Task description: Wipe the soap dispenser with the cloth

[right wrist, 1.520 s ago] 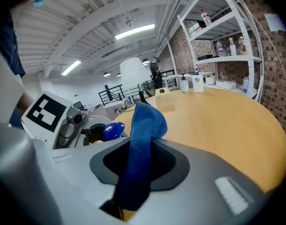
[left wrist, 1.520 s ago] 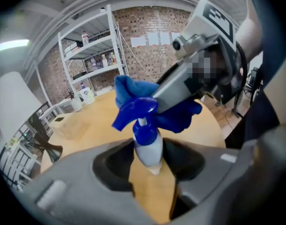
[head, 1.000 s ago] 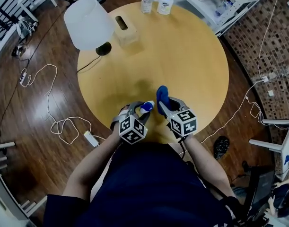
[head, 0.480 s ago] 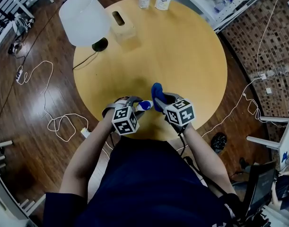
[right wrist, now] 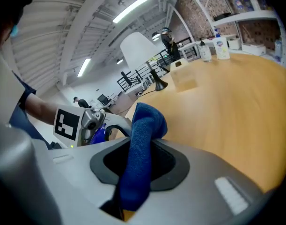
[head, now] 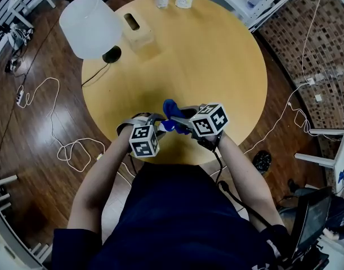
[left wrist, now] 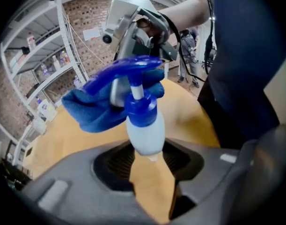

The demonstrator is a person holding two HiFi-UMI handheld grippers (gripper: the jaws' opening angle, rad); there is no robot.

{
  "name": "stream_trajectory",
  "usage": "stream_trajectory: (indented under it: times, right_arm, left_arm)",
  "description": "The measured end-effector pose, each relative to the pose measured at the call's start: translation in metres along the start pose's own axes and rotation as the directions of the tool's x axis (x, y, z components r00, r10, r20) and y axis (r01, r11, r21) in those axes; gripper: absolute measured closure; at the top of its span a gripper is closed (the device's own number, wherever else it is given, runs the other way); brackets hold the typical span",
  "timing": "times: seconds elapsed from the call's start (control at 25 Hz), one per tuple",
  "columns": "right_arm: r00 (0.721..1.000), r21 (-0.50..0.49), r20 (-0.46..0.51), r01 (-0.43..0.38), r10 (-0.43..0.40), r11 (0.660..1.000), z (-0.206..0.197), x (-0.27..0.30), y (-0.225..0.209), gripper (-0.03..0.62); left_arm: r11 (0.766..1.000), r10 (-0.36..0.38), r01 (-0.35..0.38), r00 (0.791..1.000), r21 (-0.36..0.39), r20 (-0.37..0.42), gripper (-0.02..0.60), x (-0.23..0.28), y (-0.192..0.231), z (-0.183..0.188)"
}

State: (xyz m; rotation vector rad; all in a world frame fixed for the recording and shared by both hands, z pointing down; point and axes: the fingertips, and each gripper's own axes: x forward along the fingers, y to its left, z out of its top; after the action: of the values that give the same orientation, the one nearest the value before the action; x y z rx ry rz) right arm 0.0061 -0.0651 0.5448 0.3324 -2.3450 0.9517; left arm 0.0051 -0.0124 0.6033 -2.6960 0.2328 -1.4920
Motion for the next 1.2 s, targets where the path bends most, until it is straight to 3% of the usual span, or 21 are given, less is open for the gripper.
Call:
stream_trajectory:
  times: [0.04,0.16,0.24,0.44,0.56,0.68,0.8,0.96,1.04,1.12,1.2]
  right_arm:
    - [1.0,0.031,-0.002,0.025,-0.025,0.999,-0.004,-0.004,-0.007,0.493]
    - [0.98,0.085,-0.035,0.2,-0.198,0.976,-0.029,-0.024,-0.032,0.493]
    - [0.968,0.135,-0.028,0.25,-0.249,0.959,-0.045,-0.037,-0.031,0.493]
    - [0.97,0.23,0.017,0.232,-0.243,0.945,-0.076,-0.042,0.002,0.493]
    - [0.97,0.262,0.045,0.221,-0.24,0.94,-0.079,-0.03,0.01,0.493]
    - [0.954,0.253,0.06,0.271,-0.295,0.929,-0.074,-0.024,0.001,0.494]
    - [0.936,0.255,0.089,0.31,-0.342,0.916,-0.067,-0.033,-0.014,0.493]
    - [0.909,0.308,0.14,0.337,-0.393,0.89,-0.065,-0.055,-0.017,0.493]
    - [0.903,0.343,0.2,0.299,-0.381,0.89,-0.061,-0.065,-0.008,0.493]
    - [0.896,0.364,0.278,0.236,-0.347,0.901,-0.052,-0.069,0.004,0.493]
    - [0.891,0.354,0.321,0.2,-0.32,0.913,-0.041,-0.066,0.014,0.493]
  left_arm:
    - [1.0,0.002,-0.002,1.0,-0.014,-0.002,0.397,0.001,0.0,0.0]
    - [0.993,0.051,-0.052,0.999,-0.104,-0.016,0.399,0.004,-0.002,-0.005]
    - [0.982,0.099,-0.104,0.994,-0.155,-0.041,0.405,0.003,-0.006,-0.014]
    - [0.967,0.124,-0.125,0.992,-0.223,-0.017,0.43,-0.008,-0.029,-0.014]
    - [0.977,0.104,-0.104,0.995,-0.186,-0.007,0.439,-0.006,-0.044,-0.004]
    - [0.988,0.077,-0.076,0.997,-0.136,0.008,0.45,0.003,-0.058,0.012]
    - [0.986,0.074,-0.068,0.997,-0.149,0.034,0.457,0.007,-0.061,0.023]
    - [0.947,0.174,-0.146,0.982,-0.285,0.077,0.459,-0.025,-0.034,0.018]
    - [0.926,0.227,-0.175,0.966,-0.335,0.122,0.453,-0.046,-0.017,0.018]
    - [0.93,0.215,-0.144,0.959,-0.337,0.183,0.372,-0.056,-0.006,0.027]
    - [0.962,0.141,-0.087,0.971,-0.26,0.195,0.281,-0.047,-0.004,0.036]
